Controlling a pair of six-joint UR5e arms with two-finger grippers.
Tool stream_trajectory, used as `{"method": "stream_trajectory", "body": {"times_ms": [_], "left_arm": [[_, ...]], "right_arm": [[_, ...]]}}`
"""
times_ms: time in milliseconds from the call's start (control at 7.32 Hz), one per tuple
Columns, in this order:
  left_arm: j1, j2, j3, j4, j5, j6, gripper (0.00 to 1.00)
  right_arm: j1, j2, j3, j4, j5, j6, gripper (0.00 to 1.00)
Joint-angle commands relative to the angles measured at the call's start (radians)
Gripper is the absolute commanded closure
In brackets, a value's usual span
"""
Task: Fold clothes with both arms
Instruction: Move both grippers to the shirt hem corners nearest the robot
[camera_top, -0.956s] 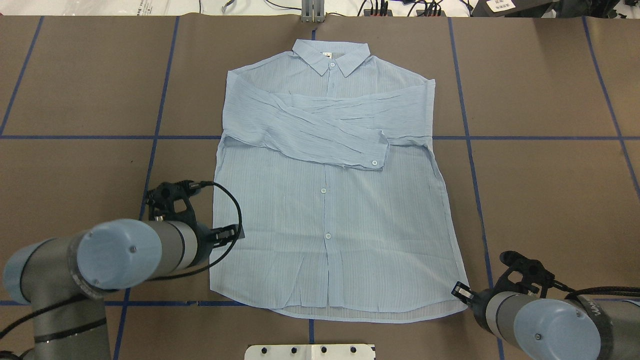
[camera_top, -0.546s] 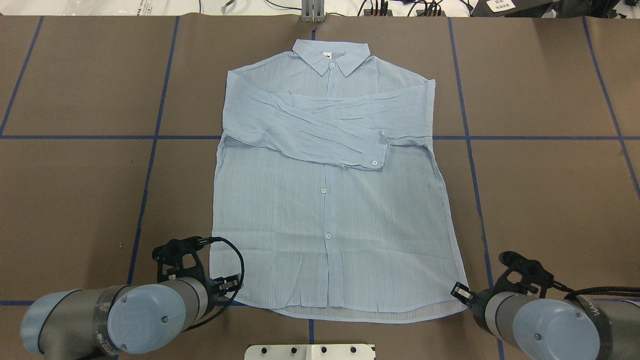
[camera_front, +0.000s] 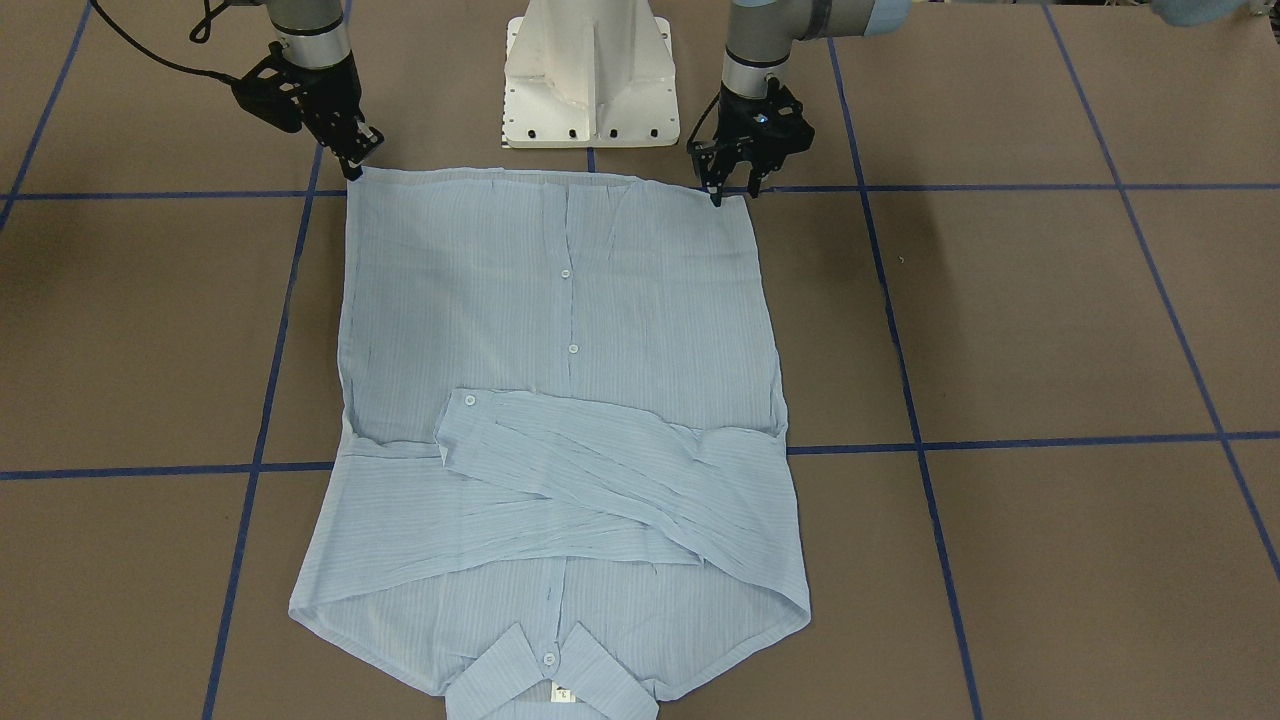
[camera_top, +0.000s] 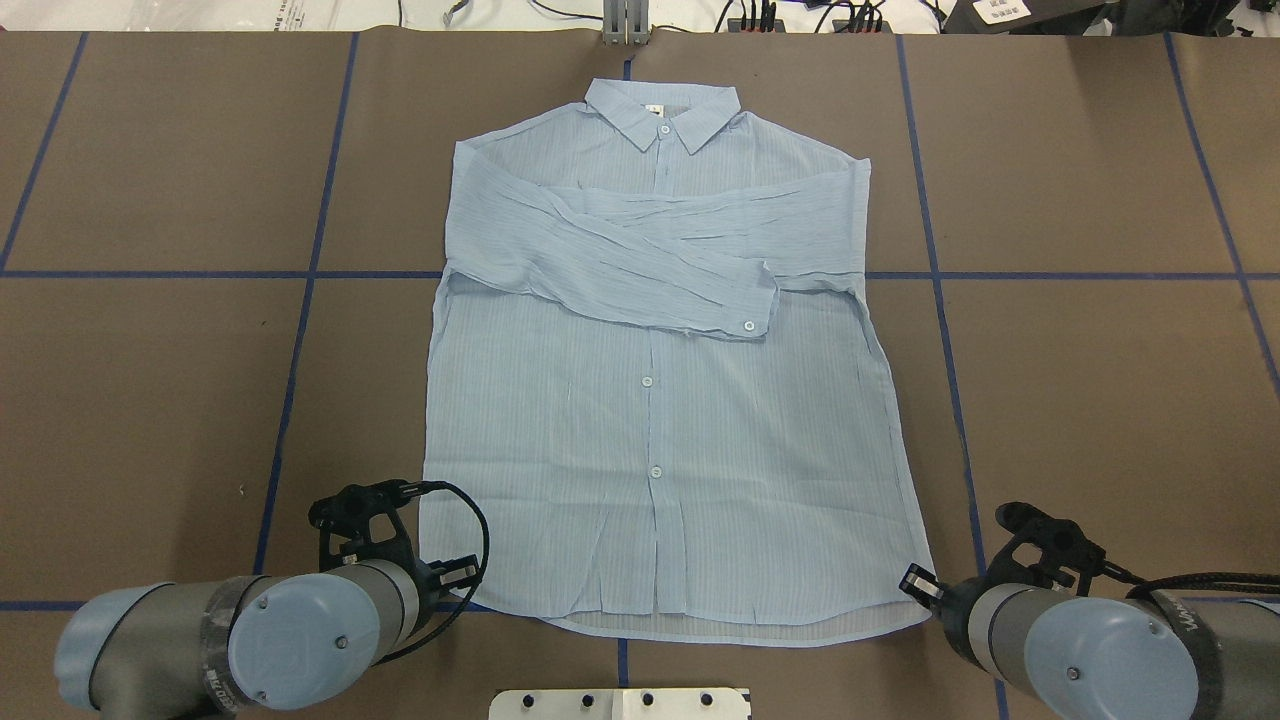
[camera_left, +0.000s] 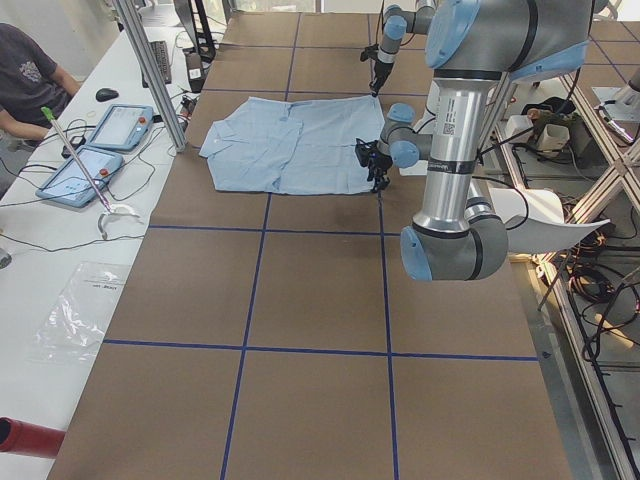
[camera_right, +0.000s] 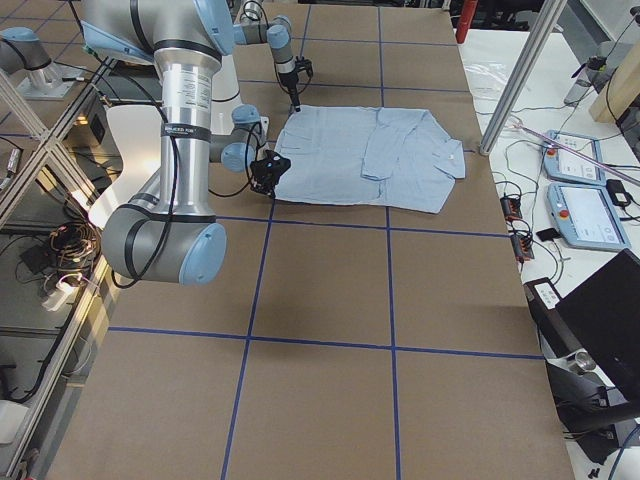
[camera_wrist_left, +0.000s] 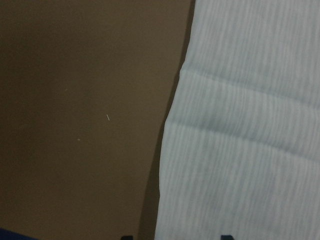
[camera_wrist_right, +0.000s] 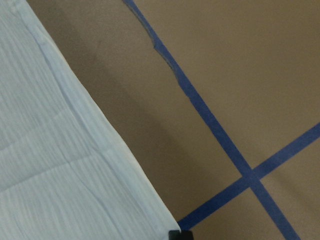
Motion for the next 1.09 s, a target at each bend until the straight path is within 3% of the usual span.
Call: {"method": "stream_trajectory", "body": {"times_ms": [0, 137, 410, 956], "left_arm": [[-0.001, 0.001, 0.001, 0.001, -0.001, -0.002, 0.68], [-0.003, 0.001, 0.001, 0.001, -0.001, -0.002, 0.98], [-0.012, 0.002, -0.01, 0.003, -0.001, -0.001, 1.0], [0.063, 0.034, -0.226, 0.135, -0.018, -0.148, 1.0]], "right_arm": [[0.0, 0.001, 0.001, 0.0, 0.0, 0.0, 1.0], [0.002, 0.001, 0.003, 0.0, 0.0, 0.0, 1.0], [0.003, 0.001, 0.003, 0.002, -0.002, 0.0, 1.0], [0.0, -0.004, 0.018, 0.005, -0.002, 0.0, 1.0]]}}
